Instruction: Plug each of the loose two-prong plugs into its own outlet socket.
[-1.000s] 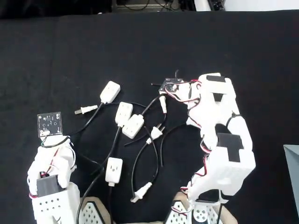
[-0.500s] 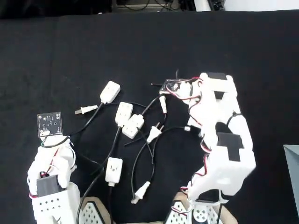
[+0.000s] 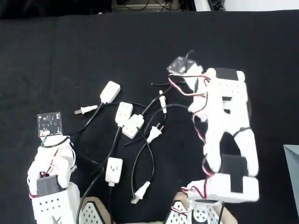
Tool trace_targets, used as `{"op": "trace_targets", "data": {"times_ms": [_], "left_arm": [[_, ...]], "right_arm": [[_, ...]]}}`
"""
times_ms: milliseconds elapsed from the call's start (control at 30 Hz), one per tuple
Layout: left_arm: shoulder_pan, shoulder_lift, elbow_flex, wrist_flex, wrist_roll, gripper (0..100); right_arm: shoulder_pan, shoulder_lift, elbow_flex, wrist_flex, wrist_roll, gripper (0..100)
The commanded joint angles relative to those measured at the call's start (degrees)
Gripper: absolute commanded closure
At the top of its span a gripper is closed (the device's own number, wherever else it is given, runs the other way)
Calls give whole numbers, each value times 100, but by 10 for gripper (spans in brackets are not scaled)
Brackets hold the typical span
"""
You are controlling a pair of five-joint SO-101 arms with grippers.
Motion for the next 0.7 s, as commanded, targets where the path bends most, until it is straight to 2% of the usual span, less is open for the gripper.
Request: {"op": "trace_targets", "data": {"times_ms": [0,167,467,667], "left_arm": [[-57,-18,101,53,18,970],[-57,-18,101,53,18,970],[-57,-18,101,53,18,970],[-57,-18,101,53,18,970]], "right_arm": [[62,-752,-295,0,-484,987],[-26,-1191,-154,-334,-1134,987],[-316,-330,760,-1943,-2857,987],[-615,400,989,-2031,-3182,986]]}}
